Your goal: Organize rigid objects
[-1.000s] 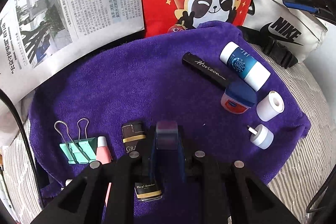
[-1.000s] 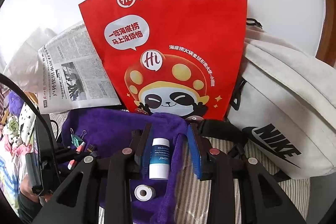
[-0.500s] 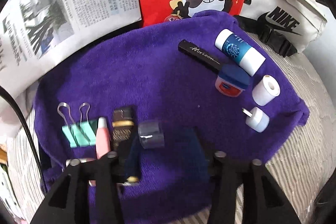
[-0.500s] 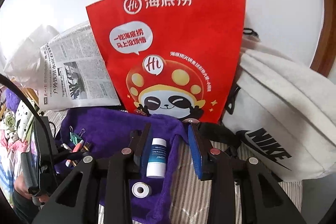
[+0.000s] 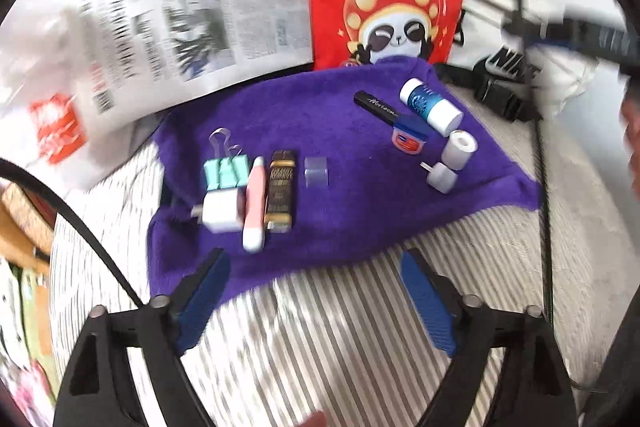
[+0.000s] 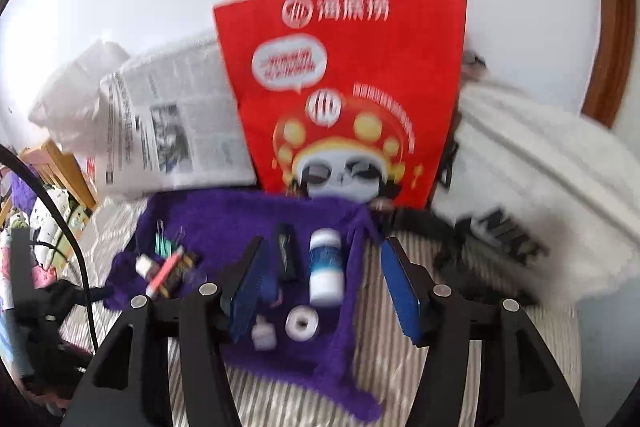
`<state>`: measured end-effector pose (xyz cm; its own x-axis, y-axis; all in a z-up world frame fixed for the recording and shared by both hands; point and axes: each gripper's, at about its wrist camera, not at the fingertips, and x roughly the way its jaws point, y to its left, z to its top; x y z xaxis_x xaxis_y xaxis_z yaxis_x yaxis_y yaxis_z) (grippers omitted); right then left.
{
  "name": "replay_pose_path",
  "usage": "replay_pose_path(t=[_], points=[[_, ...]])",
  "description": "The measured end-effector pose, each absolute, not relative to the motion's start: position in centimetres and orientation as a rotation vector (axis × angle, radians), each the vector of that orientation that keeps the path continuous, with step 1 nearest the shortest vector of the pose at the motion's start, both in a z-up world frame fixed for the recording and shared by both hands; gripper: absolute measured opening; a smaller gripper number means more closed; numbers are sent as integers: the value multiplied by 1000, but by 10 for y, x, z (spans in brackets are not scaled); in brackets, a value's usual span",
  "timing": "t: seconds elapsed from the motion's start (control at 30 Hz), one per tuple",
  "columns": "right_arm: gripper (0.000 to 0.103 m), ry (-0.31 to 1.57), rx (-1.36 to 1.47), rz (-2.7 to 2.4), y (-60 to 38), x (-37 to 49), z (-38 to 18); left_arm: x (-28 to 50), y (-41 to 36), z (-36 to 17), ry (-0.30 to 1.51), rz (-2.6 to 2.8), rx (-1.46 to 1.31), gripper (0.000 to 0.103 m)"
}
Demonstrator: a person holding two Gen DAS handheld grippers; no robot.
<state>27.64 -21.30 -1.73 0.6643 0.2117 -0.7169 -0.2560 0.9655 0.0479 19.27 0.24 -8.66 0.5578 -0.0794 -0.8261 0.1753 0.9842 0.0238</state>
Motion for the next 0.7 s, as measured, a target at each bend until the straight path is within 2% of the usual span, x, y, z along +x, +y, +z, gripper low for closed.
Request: replay_pose_path(t=[0.1, 0.27, 0.6, 0.7], points=[[63, 855, -66, 258, -205, 247, -34, 170, 14, -77, 927, -80, 66, 99], [95, 858, -90, 254, -192, 188, -46, 132, 23, -54, 860, -60, -21, 102], [101, 851, -80, 176, -193, 94, -33, 63, 11, -30, 799, 44, 39, 103], [101, 852, -82, 174, -198, 77, -27, 46, 15, -23, 789, 58, -16, 103]])
